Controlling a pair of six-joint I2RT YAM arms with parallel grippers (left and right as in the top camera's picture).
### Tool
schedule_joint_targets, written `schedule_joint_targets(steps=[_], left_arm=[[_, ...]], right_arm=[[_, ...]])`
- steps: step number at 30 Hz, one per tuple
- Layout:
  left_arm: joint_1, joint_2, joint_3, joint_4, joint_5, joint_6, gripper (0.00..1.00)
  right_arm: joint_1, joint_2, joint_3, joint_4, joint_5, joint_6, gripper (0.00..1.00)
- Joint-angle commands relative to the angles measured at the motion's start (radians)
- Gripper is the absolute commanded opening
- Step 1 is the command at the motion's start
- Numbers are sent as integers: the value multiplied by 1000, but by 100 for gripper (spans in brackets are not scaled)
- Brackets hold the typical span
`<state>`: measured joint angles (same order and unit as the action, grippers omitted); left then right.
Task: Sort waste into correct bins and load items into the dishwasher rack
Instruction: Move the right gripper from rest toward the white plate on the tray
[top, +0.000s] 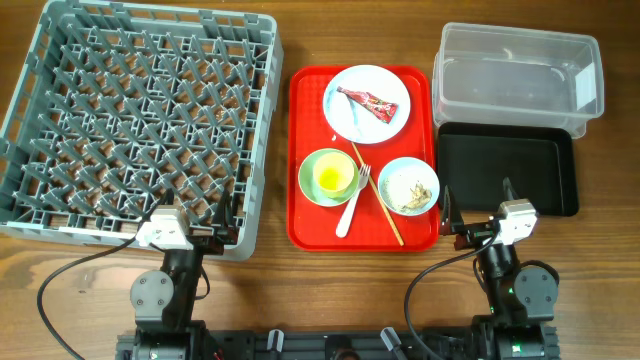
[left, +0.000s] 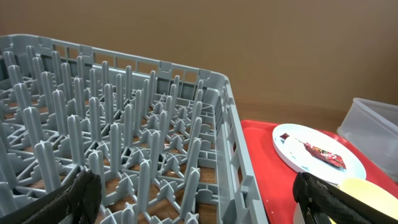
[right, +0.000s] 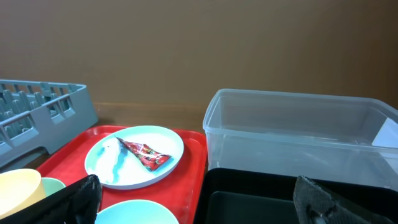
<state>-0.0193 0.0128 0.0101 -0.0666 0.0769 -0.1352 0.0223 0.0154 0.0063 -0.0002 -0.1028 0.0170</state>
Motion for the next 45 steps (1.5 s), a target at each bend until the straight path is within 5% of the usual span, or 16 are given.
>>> schedule_joint_targets(steps=[1,35,45], left_arm=[[15,-5,-5,-5,8,16,100],[16,-5,-5,-2,8,16,100],[16,26,60,-94,-42,15,100]], right_arm=[[25,-12,-2,6,13,2,100],[25,-12,-2,6,16,3,100],[25,69,54,-43,-3,117,100]])
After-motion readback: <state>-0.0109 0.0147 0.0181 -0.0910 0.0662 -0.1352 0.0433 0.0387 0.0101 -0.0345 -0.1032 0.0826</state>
